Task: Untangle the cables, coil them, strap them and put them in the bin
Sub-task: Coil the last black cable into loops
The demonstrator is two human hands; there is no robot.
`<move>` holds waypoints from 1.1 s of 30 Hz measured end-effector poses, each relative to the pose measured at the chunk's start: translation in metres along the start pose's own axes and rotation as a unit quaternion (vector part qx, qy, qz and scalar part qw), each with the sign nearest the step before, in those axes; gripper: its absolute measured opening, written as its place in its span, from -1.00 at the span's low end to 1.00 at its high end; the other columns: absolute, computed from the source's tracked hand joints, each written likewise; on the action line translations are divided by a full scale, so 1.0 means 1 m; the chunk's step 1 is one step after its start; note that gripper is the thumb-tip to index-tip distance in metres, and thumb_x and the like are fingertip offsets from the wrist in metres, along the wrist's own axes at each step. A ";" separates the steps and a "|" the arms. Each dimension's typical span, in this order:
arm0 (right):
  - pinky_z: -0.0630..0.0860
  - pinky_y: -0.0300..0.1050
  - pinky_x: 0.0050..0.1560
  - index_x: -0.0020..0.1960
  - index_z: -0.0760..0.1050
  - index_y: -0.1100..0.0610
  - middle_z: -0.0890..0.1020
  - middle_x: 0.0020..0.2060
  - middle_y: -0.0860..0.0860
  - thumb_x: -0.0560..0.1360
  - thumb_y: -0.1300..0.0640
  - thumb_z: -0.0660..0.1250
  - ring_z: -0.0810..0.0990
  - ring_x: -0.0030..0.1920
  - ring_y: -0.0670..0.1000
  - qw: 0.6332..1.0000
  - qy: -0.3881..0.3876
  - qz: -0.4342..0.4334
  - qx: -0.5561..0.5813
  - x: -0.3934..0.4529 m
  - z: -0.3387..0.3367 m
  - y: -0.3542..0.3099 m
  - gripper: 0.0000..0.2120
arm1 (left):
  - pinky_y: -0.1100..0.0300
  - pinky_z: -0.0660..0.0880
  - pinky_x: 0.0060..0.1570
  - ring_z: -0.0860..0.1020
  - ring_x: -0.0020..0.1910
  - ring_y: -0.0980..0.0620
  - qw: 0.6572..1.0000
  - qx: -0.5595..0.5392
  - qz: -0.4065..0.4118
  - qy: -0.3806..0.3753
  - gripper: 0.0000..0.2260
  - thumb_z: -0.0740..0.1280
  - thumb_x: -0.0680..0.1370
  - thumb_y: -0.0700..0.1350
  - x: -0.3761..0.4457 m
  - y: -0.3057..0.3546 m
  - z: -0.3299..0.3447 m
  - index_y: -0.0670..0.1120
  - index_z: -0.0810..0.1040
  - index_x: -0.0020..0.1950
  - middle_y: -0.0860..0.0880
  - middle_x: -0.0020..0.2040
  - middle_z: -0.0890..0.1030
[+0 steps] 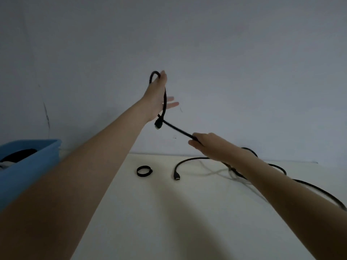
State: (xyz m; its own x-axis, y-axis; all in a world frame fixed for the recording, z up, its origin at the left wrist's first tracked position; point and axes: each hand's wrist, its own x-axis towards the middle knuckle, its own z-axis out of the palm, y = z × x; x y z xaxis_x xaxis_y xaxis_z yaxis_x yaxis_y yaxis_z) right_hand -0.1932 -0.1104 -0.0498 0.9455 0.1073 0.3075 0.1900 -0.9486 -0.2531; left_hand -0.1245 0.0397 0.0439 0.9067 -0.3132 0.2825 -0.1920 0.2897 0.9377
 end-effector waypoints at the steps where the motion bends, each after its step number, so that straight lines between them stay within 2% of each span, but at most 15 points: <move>1: 0.28 -0.10 -0.30 -0.13 0.31 0.07 0.38 -0.39 -0.04 0.61 -0.08 0.07 0.40 -0.27 0.05 0.997 0.008 -0.035 -0.068 0.001 -0.005 -0.004 -0.74 | -0.03 0.59 -0.01 0.55 0.12 -0.24 0.999 0.038 -0.025 -0.028 -0.48 0.13 0.64 0.07 0.000 -0.005 -0.003 -0.07 0.09 0.53 -0.05 0.52 0.13; 3: 0.28 -0.12 -0.23 -0.15 0.44 0.01 0.47 -0.34 -0.02 0.56 -0.21 0.11 0.42 -0.21 0.05 0.988 0.013 -0.060 -0.139 0.003 -0.017 -0.010 -0.67 | -0.01 0.59 0.00 0.64 -0.05 -0.22 0.984 0.129 -0.087 -0.081 -0.47 0.15 0.63 0.07 0.000 -0.016 -0.011 -0.10 0.10 0.53 -0.08 0.48 0.24; 5: 0.30 -0.12 -0.29 -0.23 0.52 0.05 0.51 -0.38 -0.01 0.47 -0.30 0.18 0.44 -0.28 0.02 0.987 0.039 -0.061 -0.145 0.004 -0.030 -0.013 -0.56 | 0.03 0.59 -0.01 0.66 -0.12 -0.19 0.959 0.204 -0.142 -0.137 -0.50 0.16 0.62 0.10 -0.005 -0.024 -0.018 -0.08 0.17 0.50 -0.11 0.41 0.36; 8: 0.26 -0.15 -0.40 -0.47 0.37 0.09 0.43 -0.53 0.01 0.40 -0.29 0.29 0.37 -0.46 -0.02 0.991 0.105 -0.064 -0.061 0.006 -0.044 -0.004 -0.50 | 0.14 0.59 -0.09 0.65 -0.01 -0.21 0.916 0.228 -0.203 -0.259 -0.60 0.08 0.64 0.12 -0.019 -0.033 -0.021 -0.04 0.34 0.40 -0.13 0.25 0.57; 11: 0.26 -0.15 -0.38 -0.45 0.38 0.25 0.40 -0.54 0.07 0.39 -0.22 0.34 0.32 -0.50 -0.04 0.988 0.137 -0.063 0.036 0.010 -0.048 0.006 -0.45 | 0.29 0.54 -0.27 0.64 -0.05 -0.11 0.899 0.199 -0.205 -0.333 -0.59 0.03 0.65 0.11 -0.029 -0.039 -0.018 -0.08 0.41 0.35 -0.14 0.19 0.60; 14: 0.18 -0.26 -0.47 -0.49 0.29 0.22 0.27 -0.59 0.00 0.40 -0.16 0.37 0.20 -0.57 -0.10 0.980 0.156 -0.044 0.119 0.011 -0.046 0.009 -0.46 | 0.40 0.37 -0.58 0.48 -0.41 0.09 0.904 0.139 -0.212 -0.344 -0.60 0.12 0.59 0.11 -0.033 -0.044 -0.008 -0.10 0.48 0.28 -0.19 0.09 0.62; 16: 0.13 -0.28 -0.48 -0.46 0.26 0.22 0.21 -0.55 0.02 0.41 -0.15 0.36 0.15 -0.55 -0.10 0.967 0.167 -0.020 0.190 0.011 -0.044 0.014 -0.46 | 0.45 0.20 -0.72 0.32 -0.63 0.20 0.897 0.097 -0.240 -0.359 -0.58 0.10 0.58 0.11 -0.033 -0.046 -0.002 -0.14 0.52 0.20 -0.14 -0.18 0.61; 18: 0.13 -0.24 -0.47 -0.45 0.21 0.17 0.17 -0.51 0.04 0.39 -0.20 0.35 0.13 -0.51 -0.06 0.941 0.169 0.005 0.291 0.011 -0.039 0.026 -0.46 | 0.47 0.06 -0.75 0.24 -0.73 0.21 0.891 0.066 -0.247 -0.375 -0.56 0.06 0.59 0.12 -0.030 -0.046 0.000 -0.16 0.52 0.19 -0.04 -0.39 0.50; 20: 0.13 -0.19 -0.44 -0.44 0.16 0.11 0.16 -0.48 0.05 0.33 -0.26 0.33 0.12 -0.47 -0.03 0.919 0.166 0.042 0.354 0.007 -0.033 0.044 -0.46 | 0.47 0.00 -0.74 0.22 -0.76 0.21 0.891 0.027 -0.241 -0.383 -0.52 0.03 0.58 0.14 -0.025 -0.043 -0.004 -0.15 0.58 0.16 0.01 -0.47 0.42; 23: 0.15 -0.21 -0.43 -0.45 0.18 0.09 0.22 -0.53 -0.03 0.44 -0.17 0.31 0.14 -0.47 -0.04 0.890 0.169 0.108 0.409 0.002 -0.019 0.074 -0.50 | 0.47 0.01 -0.76 0.21 -0.77 0.21 0.891 0.019 -0.227 -0.393 -0.48 0.05 0.52 0.17 -0.017 -0.037 -0.017 -0.13 0.64 0.12 0.04 -0.51 0.37; 25: 0.18 -0.23 -0.44 -0.47 0.27 0.12 0.30 -0.53 -0.04 0.47 -0.14 0.31 0.18 -0.49 -0.05 0.882 0.185 0.138 0.410 0.008 -0.009 0.083 -0.51 | 0.46 0.00 -0.74 0.22 -0.77 0.22 0.888 0.041 -0.220 -0.403 -0.50 0.06 0.52 0.15 -0.017 -0.037 -0.020 -0.14 0.58 0.19 0.06 -0.49 0.38; 27: 0.22 -0.25 -0.44 -0.45 0.39 0.16 0.36 -0.51 -0.02 0.50 -0.14 0.28 0.24 -0.50 -0.06 0.892 0.201 0.147 0.378 0.021 0.002 0.080 -0.52 | 0.47 0.00 -0.72 0.25 -0.74 0.24 0.882 0.026 -0.205 -0.423 -0.53 0.05 0.54 0.12 -0.020 -0.041 -0.014 -0.13 0.47 0.27 0.07 -0.44 0.42; 29: 0.23 -0.24 -0.41 -0.42 0.42 0.16 0.39 -0.50 -0.01 0.55 -0.14 0.19 0.28 -0.48 -0.06 0.903 0.183 0.136 0.365 0.037 0.016 0.068 -0.51 | 0.49 0.07 -0.72 0.28 -0.71 0.24 0.881 -0.026 -0.186 -0.434 -0.57 0.05 0.57 0.10 -0.023 -0.048 0.001 -0.10 0.43 0.30 0.07 -0.36 0.47; 33: 0.29 -0.21 -0.37 -0.42 0.37 0.17 0.43 -0.47 0.02 0.61 -0.18 -0.05 0.34 -0.46 -0.03 0.919 0.102 0.144 0.353 0.041 0.049 0.053 -0.40 | 0.46 0.19 -0.74 0.36 -0.66 0.21 0.902 -0.172 -0.154 -0.365 -0.63 0.07 0.58 0.01 -0.020 -0.047 0.032 -0.15 0.43 0.27 0.00 -0.27 0.62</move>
State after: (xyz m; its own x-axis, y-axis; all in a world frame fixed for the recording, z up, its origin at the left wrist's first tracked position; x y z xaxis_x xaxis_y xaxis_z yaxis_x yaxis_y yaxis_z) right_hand -0.1311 -0.1416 -0.0955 0.9280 -0.2436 0.2820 0.1327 -0.4911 -0.8609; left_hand -0.1456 0.0036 0.0007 0.3843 -0.9023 0.1955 0.2691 0.3120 0.9112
